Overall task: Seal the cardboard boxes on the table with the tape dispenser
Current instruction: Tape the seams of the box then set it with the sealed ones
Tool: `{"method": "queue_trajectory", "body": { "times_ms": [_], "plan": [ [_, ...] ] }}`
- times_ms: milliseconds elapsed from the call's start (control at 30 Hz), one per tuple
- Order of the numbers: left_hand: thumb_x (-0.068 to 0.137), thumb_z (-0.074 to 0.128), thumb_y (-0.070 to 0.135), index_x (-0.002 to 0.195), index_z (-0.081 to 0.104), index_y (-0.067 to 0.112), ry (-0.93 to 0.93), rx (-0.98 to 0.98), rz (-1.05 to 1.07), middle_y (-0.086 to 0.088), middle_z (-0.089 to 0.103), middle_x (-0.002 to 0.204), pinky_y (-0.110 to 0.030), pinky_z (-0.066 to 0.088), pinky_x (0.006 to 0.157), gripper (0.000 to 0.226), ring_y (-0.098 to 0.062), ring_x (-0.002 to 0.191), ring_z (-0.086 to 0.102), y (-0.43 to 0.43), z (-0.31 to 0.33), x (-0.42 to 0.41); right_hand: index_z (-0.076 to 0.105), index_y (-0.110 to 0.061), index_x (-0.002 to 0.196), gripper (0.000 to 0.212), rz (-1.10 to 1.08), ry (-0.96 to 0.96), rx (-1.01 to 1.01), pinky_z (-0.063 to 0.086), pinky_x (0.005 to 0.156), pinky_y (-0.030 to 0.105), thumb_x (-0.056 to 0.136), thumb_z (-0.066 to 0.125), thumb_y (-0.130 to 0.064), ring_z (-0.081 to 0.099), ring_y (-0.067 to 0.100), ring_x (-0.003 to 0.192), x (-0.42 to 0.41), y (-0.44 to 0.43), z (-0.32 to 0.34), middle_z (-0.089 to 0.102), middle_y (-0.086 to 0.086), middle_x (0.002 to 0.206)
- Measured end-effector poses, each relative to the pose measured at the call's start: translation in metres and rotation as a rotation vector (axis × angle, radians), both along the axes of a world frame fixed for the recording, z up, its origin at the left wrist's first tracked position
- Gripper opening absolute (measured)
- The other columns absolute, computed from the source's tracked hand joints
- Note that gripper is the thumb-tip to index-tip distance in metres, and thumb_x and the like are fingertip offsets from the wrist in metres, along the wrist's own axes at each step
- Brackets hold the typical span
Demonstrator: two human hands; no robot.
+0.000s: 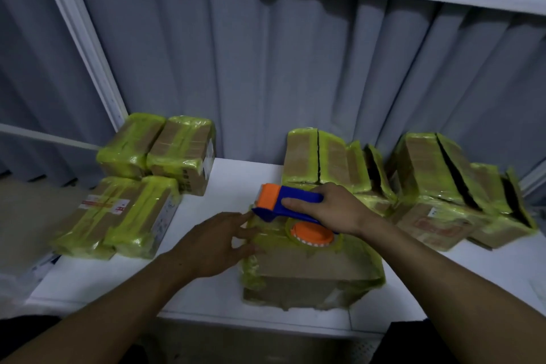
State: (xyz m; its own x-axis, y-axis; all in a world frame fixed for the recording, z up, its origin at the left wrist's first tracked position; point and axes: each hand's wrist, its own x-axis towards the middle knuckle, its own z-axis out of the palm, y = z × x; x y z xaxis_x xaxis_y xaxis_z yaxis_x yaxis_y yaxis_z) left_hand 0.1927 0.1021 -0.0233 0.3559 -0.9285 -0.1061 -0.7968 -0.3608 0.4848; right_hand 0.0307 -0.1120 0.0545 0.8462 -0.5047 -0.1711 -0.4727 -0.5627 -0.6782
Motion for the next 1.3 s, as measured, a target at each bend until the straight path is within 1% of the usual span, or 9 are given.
{"method": "queue_trajectory", "body": {
  "times_ms": [167, 267, 367, 433, 533, 733, 867, 1000, 1300],
  "plan": [
    [0.076, 0.010, 0.091, 0.138, 0.049, 0.050, -0.008, -0.021, -0.026, 0.035, 0.031, 0.146, -0.024, 0.031, 0.112, 0.084, 0.007, 0.137, 0.022, 0.003, -0.002, 0.000, 0.063, -0.015, 0.065, 0.058, 0.093, -0.036, 0.036, 0.038, 0.054, 0.022, 0.081, 0.067, -0.071, 0.052, 0.011, 0.048, -0.010, -0.014, -0.001, 0.055, -0.003, 0.052],
    [0.090, 0.036, 0.073, 0.124, 0.061, 0.048, 0.180, -0.158, 0.161, 0.032, 0.046, 0.135, -0.020, 0.033, 0.107, 0.049, 0.004, 0.133, 0.039, -0.002, 0.002, -0.007, 0.065, -0.006, 0.069, 0.067, 0.132, -0.031, 0.000, 0.039, 0.053, 0.023, 0.080, 0.066, -0.072, 0.053, 0.012, 0.049, -0.008, -0.014, -0.005, 0.056, -0.001, 0.054],
    [0.103, 0.043, 0.048, 0.107, 0.073, 0.037, 0.366, -0.402, 0.413, 0.017, 0.071, 0.110, -0.024, 0.051, 0.087, 0.032, 0.001, 0.099, 0.064, -0.012, 0.013, -0.015, 0.065, -0.013, 0.068, 0.059, 0.167, -0.030, -0.016, 0.039, 0.053, 0.022, 0.081, 0.066, -0.070, 0.055, 0.010, 0.049, -0.008, -0.014, -0.005, 0.058, -0.003, 0.054],
    [0.103, 0.046, 0.041, 0.101, 0.075, 0.026, 0.486, -0.488, 0.444, 0.012, 0.074, 0.092, -0.014, 0.049, 0.066, 0.032, 0.002, 0.075, 0.064, -0.016, 0.024, -0.023, 0.063, -0.015, 0.067, 0.056, 0.168, -0.042, -0.003, 0.039, 0.054, 0.023, 0.082, 0.067, -0.068, 0.053, 0.010, 0.048, -0.010, -0.016, -0.005, 0.056, -0.004, 0.053],
    [0.098, 0.059, 0.028, 0.094, 0.074, 0.020, 0.692, -0.507, 0.467, 0.010, 0.070, 0.072, -0.013, 0.044, 0.054, 0.017, -0.001, 0.059, 0.059, -0.022, 0.032, -0.030, 0.063, -0.011, 0.068, 0.062, 0.189, -0.073, 0.002, 0.040, 0.054, 0.025, 0.083, 0.068, -0.070, 0.054, 0.012, 0.049, -0.014, -0.018, -0.009, 0.056, -0.002, 0.054],
    [0.099, 0.057, 0.025, 0.103, 0.072, 0.013, 1.180, -0.498, 0.621, -0.003, 0.077, 0.094, -0.025, 0.046, 0.058, 0.020, -0.017, 0.070, 0.064, -0.028, 0.046, -0.034, 0.062, -0.011, 0.068, 0.068, 0.164, -0.130, 0.051, 0.042, 0.056, 0.030, 0.075, 0.068, -0.078, 0.057, 0.016, 0.052, -0.024, -0.021, -0.014, 0.058, 0.002, 0.058],
    [0.093, 0.066, 0.019, 0.105, 0.071, 0.018, 1.047, -0.472, 0.586, 0.000, 0.076, 0.091, -0.031, 0.051, 0.066, 0.013, -0.019, 0.081, 0.069, -0.031, 0.042, -0.042, 0.063, -0.011, 0.071, 0.071, 0.157, -0.160, 0.080, 0.044, 0.057, 0.031, 0.072, 0.067, -0.082, 0.061, 0.019, 0.055, -0.028, -0.021, -0.017, 0.062, 0.005, 0.061],
    [0.091, 0.070, 0.019, 0.108, 0.071, 0.020, 1.103, -0.473, 0.620, 0.000, 0.076, 0.094, -0.030, 0.050, 0.070, 0.017, -0.016, 0.084, 0.071, -0.035, 0.041, -0.044, 0.062, -0.016, 0.069, 0.064, 0.157, -0.187, 0.105, 0.043, 0.057, 0.034, 0.074, 0.069, -0.079, 0.059, 0.020, 0.054, -0.031, -0.023, -0.018, 0.060, 0.004, 0.059],
    [0.091, 0.069, 0.031, 0.108, 0.073, 0.019, 1.119, -0.363, 0.633, 0.002, 0.073, 0.094, -0.026, 0.045, 0.059, 0.021, -0.015, 0.073, 0.058, -0.041, 0.041, -0.051, 0.065, -0.010, 0.075, 0.070, 0.145, -0.211, 0.113, 0.045, 0.058, 0.034, 0.074, 0.068, -0.080, 0.061, 0.021, 0.056, -0.035, -0.024, -0.021, 0.061, 0.006, 0.062]
  ]
}}
